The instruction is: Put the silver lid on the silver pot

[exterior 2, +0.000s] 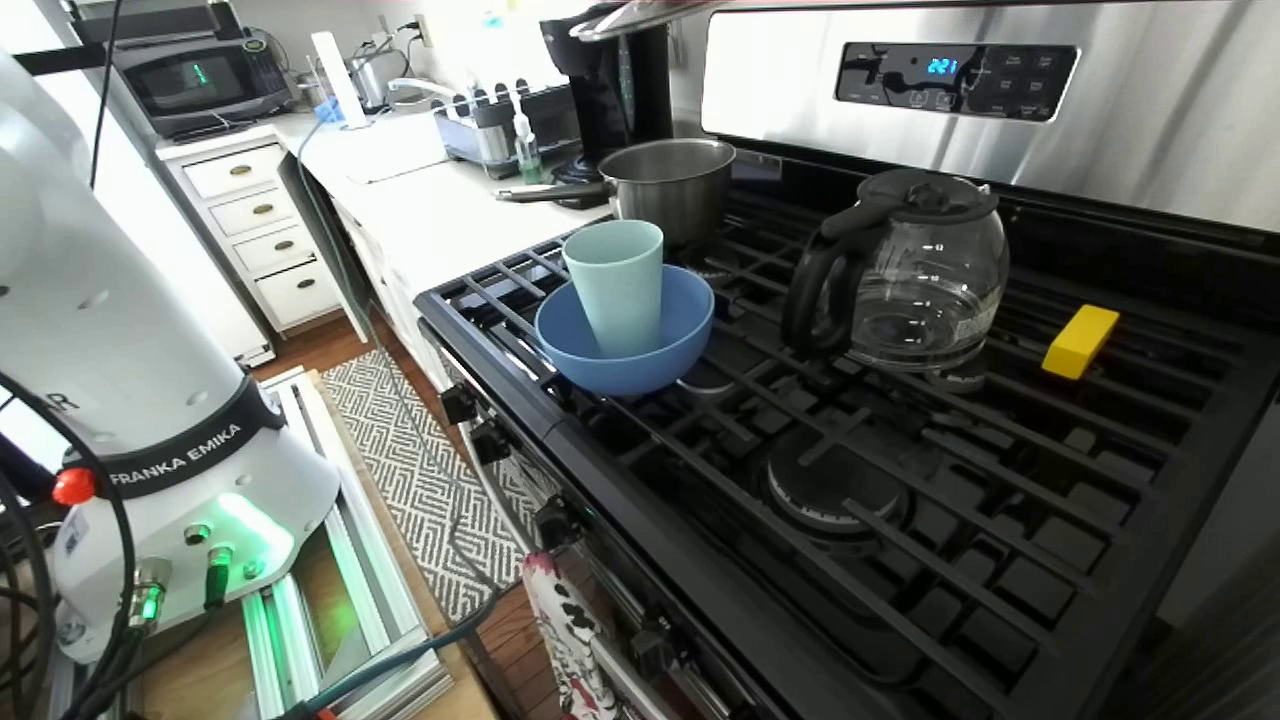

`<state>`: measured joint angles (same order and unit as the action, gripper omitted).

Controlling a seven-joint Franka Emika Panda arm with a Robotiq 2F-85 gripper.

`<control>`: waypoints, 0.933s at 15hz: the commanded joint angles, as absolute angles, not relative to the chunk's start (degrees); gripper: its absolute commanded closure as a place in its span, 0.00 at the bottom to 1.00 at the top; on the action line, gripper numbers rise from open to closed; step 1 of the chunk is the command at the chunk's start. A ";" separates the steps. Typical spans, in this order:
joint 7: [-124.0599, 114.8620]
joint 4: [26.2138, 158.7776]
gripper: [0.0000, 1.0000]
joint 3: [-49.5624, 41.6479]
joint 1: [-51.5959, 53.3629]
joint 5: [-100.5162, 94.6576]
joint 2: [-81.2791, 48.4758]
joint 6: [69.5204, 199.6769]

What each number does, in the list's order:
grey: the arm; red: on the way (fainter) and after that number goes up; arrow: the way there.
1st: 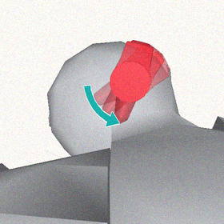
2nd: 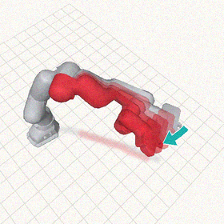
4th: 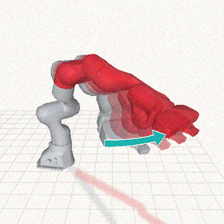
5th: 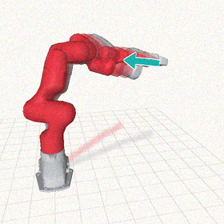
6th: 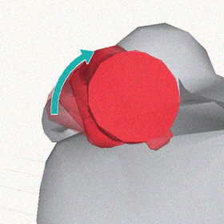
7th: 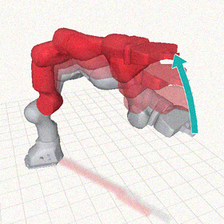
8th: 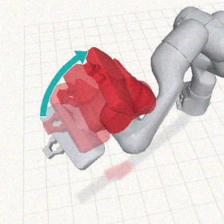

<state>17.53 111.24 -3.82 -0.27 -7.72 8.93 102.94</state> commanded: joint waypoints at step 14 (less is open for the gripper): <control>25.66 101.02 0.96 5.60 5.50 -14.79 -9.82 106.20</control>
<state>25.72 101.16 5.23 5.80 -14.74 -9.78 106.37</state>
